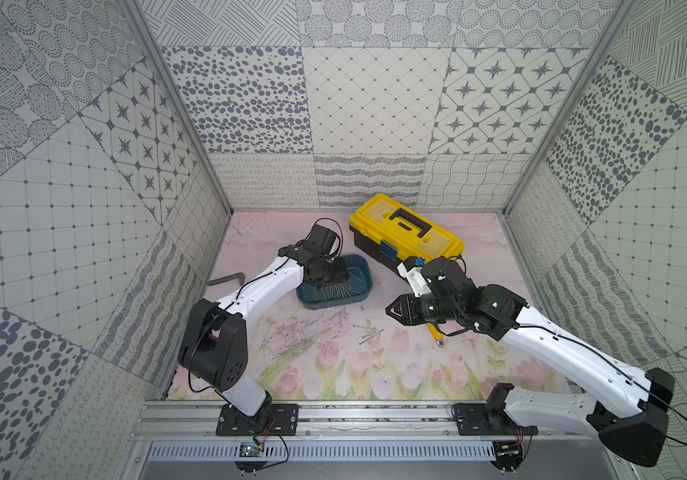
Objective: Put the nails on the desktop into the storage box
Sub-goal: Place the nail in the storage box, then pick up the nail from the center of the board.
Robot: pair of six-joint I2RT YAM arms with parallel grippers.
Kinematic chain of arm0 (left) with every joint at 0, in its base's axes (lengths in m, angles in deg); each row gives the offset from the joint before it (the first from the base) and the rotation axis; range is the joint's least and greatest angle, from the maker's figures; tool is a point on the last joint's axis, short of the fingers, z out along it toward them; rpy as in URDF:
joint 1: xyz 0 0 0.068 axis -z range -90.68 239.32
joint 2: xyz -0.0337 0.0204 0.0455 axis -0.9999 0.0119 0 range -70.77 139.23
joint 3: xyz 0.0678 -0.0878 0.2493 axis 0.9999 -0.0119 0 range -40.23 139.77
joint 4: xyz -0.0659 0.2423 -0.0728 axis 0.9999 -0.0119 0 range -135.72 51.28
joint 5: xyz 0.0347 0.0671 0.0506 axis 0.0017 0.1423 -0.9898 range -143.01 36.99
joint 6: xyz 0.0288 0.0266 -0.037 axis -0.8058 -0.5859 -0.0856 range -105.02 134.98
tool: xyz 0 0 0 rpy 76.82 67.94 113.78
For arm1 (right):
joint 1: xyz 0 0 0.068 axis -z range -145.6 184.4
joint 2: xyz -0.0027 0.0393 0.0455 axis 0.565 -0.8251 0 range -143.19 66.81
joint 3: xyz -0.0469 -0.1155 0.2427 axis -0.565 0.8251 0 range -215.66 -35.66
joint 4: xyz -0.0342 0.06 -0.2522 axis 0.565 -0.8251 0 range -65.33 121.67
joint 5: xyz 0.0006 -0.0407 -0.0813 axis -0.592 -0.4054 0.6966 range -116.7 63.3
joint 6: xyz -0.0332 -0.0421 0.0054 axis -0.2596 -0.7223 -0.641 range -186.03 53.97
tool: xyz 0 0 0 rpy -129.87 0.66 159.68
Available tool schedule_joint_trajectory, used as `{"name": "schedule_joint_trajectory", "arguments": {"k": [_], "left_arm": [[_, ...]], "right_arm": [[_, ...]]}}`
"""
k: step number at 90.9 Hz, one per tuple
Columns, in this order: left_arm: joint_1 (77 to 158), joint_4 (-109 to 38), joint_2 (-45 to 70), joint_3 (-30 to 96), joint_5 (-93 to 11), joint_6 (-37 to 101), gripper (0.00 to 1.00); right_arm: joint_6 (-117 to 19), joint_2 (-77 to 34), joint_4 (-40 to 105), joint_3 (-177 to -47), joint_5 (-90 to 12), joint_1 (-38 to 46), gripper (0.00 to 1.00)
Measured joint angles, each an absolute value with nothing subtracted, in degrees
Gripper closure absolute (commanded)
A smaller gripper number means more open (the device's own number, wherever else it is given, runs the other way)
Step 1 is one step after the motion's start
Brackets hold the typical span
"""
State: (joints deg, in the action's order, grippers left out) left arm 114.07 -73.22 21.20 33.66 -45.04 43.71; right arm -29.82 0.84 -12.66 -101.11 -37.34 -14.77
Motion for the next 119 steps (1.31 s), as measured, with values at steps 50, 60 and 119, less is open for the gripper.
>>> {"name": "schedule_joint_trajectory", "arguments": {"k": [50,60,119], "left_arm": [[121.94,-80.33,1.90,20.50,-36.94,12.80,0.40],[124.01,-81.09,3.53,19.65,-36.74,5.35,0.39],[129.17,-71.87,19.51,18.43,-44.48,-26.69,0.27]], "right_arm": [[-32.03,5.95,-12.40,-97.07,-37.84,-8.32,0.65],[-32.01,6.28,-12.33,-96.90,-38.14,-8.21,0.65],[-30.28,9.78,-12.36,-93.16,-40.20,-6.07,0.63]]}}
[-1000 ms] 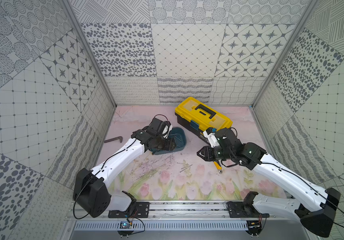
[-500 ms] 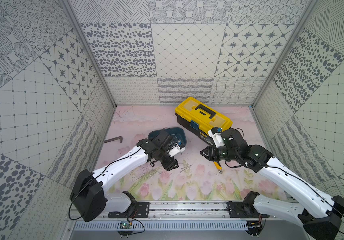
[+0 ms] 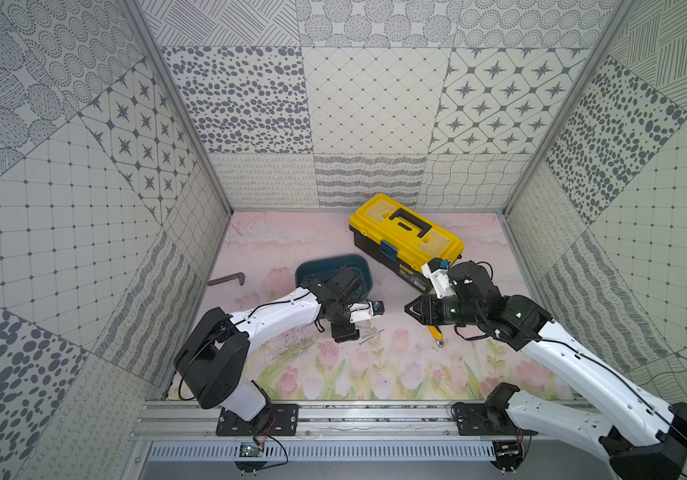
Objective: Put the nails on the desktop into the storage box
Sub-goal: Pick up the nail from the center of the board.
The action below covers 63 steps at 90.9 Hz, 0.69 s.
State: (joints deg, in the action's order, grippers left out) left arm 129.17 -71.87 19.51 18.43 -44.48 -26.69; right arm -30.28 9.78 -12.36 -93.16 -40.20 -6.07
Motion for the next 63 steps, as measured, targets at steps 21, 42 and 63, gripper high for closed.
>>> {"name": "schedule_joint_trajectory", "arguments": {"k": [21,42,63], "left_arm": [[129.39,-68.92,24.47,19.74,-46.75,-33.58,0.31],[129.39,-67.50,28.82,22.23,-47.89,-39.78,0.36],[129.39,-66.80,32.21,24.33,-48.78,-44.61,0.40]], "right_arm": [[-29.10,9.78,-12.33,-92.13,-41.14,-5.41,0.63],[-28.60,9.76,-12.33,-92.09,-41.71,-5.00,0.63],[-28.29,9.54,-12.31,-92.09,-41.73,-4.87,0.62]]}}
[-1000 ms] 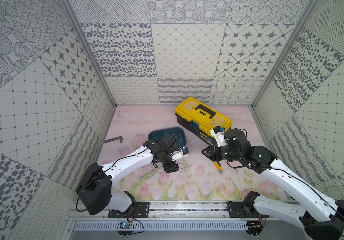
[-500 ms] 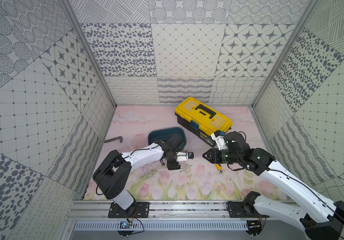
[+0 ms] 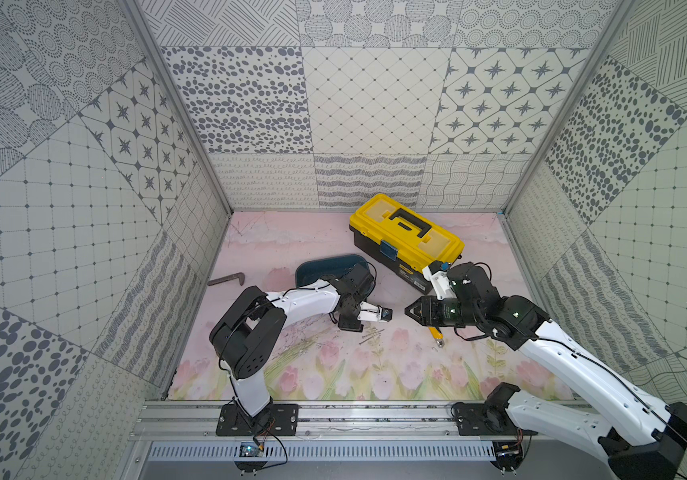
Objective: Put the nails on the desktop into the storage box
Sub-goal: Pick up the nail from the center of the board.
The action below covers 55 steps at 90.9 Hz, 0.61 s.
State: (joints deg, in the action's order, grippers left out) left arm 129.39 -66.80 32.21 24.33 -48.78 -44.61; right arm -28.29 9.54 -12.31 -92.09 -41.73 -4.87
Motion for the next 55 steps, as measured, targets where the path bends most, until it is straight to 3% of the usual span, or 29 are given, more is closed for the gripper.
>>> {"name": "schedule_joint_trajectory", "arguments": {"k": [23,34,55], "left_arm": [[129.43,-66.75,34.44,25.20,-48.65,-48.29,0.40],[129.43,-66.82,34.62,25.16,-48.21,-49.60,0.53],[130.13,-67.21,34.68,24.87,-47.91,-51.67,0.59]], "right_arm": [[-28.29,9.25,-12.31,-91.98,-41.71,-4.71,0.62],[-28.31,9.21,-12.31,-91.98,-41.71,-4.54,0.62],[-28.31,9.49,-12.27,-91.87,-41.42,-4.32,0.62]]}}
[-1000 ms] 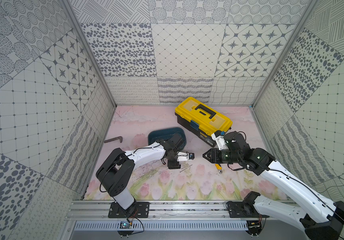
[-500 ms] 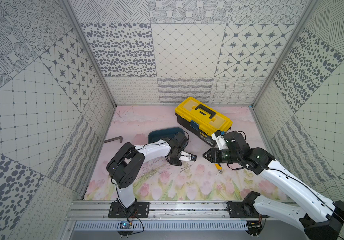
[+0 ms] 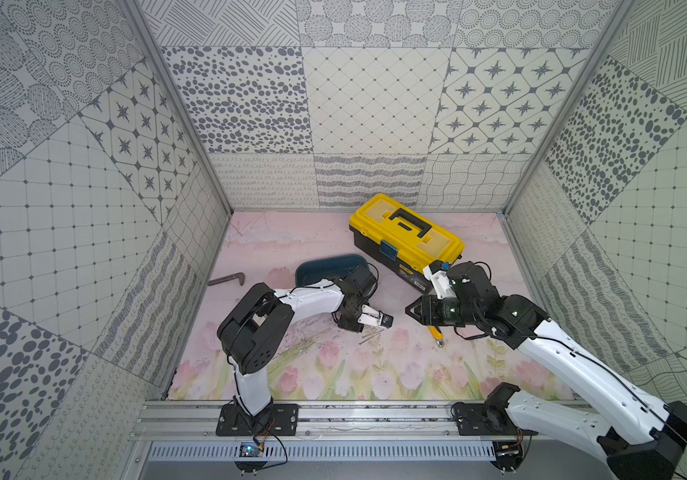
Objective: Put the nails on the desktop into the storage box
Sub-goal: Pick up the nail from the center of the board.
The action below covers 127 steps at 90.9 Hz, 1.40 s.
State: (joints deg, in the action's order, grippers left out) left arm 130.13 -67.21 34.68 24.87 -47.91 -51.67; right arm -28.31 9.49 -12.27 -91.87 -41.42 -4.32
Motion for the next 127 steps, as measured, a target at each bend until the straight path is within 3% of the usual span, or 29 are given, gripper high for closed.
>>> {"name": "schedule_joint_trajectory", "arguments": {"k": [33,92,127], "left_arm": [[131.97,-66.08,33.39,21.16,-48.50,-50.56,1.00],[131.01,-73.03,32.36,25.38,-47.97,-41.10,1.00],[128.01,-77.92,24.32,30.84,-41.61,-27.78,1.00]], "right_arm": [[-28.05,12.51,-12.31,-89.95,-40.00,-3.71,0.62],[-27.17,14.78,-11.72,-89.95,-39.50,-3.42,0.61],[-27.04,15.72,-10.94,-90.36,-38.56,-3.42,0.52]]}}
